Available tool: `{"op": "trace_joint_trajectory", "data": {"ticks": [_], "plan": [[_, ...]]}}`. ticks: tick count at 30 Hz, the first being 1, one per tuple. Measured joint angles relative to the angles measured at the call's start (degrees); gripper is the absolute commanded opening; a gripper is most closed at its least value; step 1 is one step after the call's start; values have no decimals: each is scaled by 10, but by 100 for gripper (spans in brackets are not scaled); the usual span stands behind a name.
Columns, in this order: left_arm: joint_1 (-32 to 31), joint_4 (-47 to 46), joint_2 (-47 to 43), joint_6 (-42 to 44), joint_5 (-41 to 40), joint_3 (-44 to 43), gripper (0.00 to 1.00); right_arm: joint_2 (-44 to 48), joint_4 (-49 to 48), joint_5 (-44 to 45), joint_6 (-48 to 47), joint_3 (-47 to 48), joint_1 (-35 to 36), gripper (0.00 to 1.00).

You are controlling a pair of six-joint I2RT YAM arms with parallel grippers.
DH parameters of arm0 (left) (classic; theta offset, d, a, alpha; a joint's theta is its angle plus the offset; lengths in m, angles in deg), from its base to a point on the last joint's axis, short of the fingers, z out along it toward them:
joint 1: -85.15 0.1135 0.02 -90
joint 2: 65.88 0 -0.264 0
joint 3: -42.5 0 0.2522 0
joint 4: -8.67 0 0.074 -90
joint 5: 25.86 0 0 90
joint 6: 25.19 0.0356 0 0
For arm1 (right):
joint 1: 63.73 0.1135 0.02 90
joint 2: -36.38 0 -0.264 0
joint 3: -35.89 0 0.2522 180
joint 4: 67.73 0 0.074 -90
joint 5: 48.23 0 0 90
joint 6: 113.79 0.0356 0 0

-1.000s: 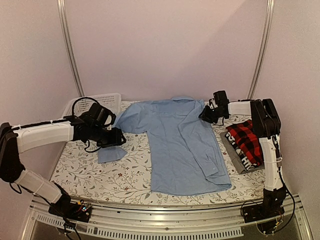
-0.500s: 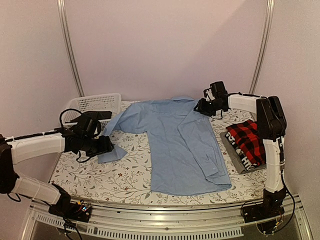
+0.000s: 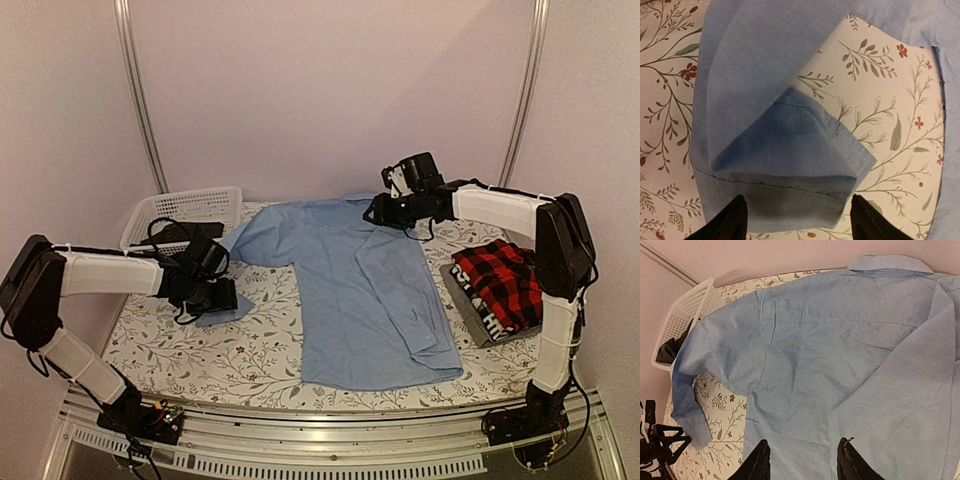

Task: Fold and stack the long sleeve shirts
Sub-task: Pick up the sleeve from the center of the board.

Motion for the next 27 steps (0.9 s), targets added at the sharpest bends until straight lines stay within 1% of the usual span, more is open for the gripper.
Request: {"op": "trace_joint_trajectory", "data": {"ticks": [4,6,8,11,12,13,19,23,27], "plan": [[-30,7,39,-2,-33,-20,67,21,0,7,0,-16,16,45],[-40,10,54,-2,-42,-31,62,32,-1,12,0,-26,23,45],[-52,11,70,-5,-52,-45,47,40,-1,15,0,-34,31,45],[-62,18,90,-7,-67,-67,16,49,-1,19,0,-47,43,45],[-63,21,92,-9,-71,-70,7,49,-1,20,0,-49,49,45],[-63,24,93,-9,-76,-72,1,50,-2,23,0,-54,54,45],[-76,39,74,13,-67,-78,0,80,-6,38,-1,-102,83,50],[-95,46,24,31,-7,-108,0,112,-37,60,-22,-142,117,53],[-98,48,-8,42,41,-150,0,146,-82,70,-54,-197,167,59]]}}
